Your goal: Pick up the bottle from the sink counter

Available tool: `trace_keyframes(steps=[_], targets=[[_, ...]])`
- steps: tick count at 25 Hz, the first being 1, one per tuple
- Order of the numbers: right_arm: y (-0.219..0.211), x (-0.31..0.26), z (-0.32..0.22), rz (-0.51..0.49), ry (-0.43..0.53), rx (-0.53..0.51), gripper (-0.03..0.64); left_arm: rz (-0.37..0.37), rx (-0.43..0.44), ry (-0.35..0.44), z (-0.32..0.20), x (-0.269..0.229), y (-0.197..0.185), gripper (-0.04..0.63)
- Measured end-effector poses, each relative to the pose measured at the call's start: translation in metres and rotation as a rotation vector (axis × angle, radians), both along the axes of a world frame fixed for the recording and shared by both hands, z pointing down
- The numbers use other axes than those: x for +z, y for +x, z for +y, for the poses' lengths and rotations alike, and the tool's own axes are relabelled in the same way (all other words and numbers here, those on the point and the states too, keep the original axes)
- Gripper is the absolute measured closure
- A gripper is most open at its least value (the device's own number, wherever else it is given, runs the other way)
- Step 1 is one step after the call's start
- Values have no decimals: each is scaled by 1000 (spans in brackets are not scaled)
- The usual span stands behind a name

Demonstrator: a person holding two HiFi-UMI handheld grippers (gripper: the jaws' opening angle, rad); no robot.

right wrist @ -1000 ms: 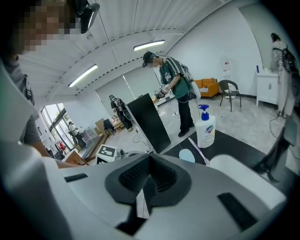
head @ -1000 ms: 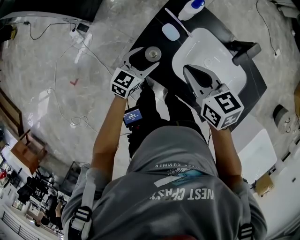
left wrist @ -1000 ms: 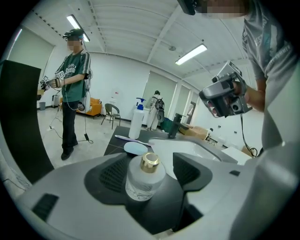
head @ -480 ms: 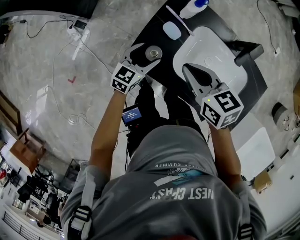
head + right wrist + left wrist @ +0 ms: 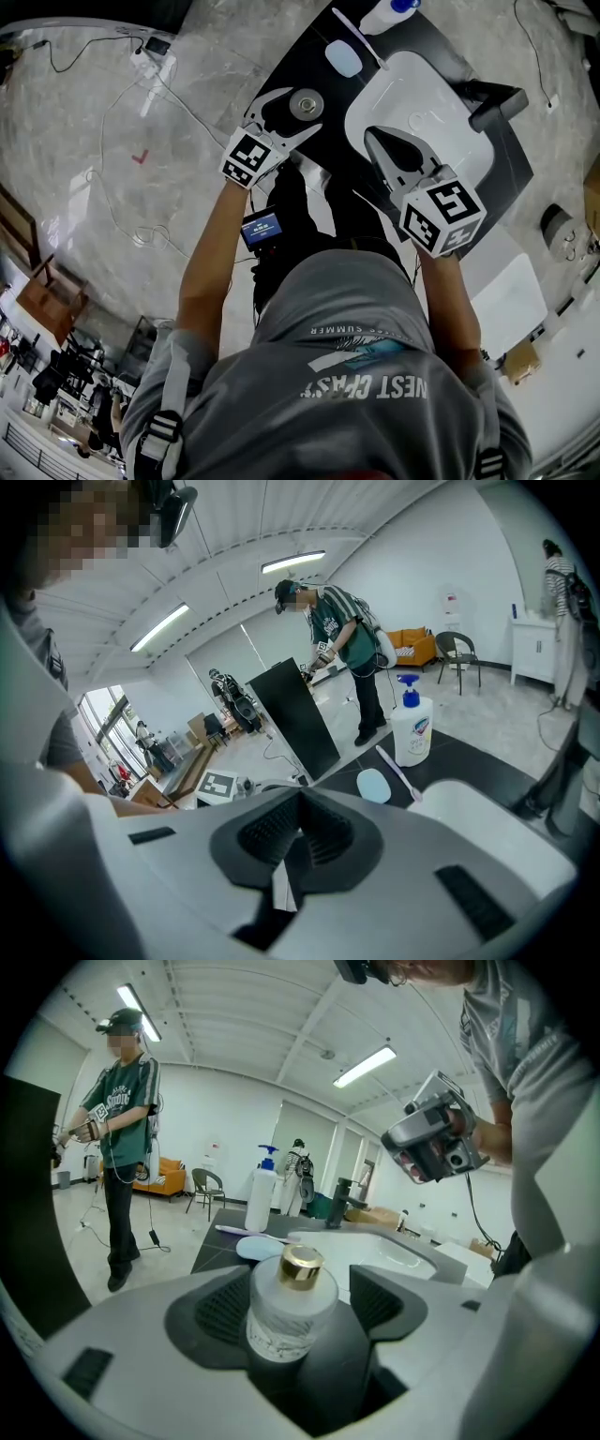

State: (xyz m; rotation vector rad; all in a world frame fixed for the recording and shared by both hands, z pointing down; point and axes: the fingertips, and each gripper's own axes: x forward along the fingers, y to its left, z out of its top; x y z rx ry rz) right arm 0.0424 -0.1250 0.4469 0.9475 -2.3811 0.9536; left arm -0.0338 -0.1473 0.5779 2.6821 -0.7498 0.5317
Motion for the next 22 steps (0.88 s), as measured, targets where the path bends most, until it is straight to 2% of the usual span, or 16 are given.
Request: trace_keyframes(steps=[11,22], targets=[[-1,14,13,11,-30,-7,620,-31,-30,9,-7,13,3,270],[-10,30,32,17,-73,-35,620,6,-57,11,-7,17,0,270]])
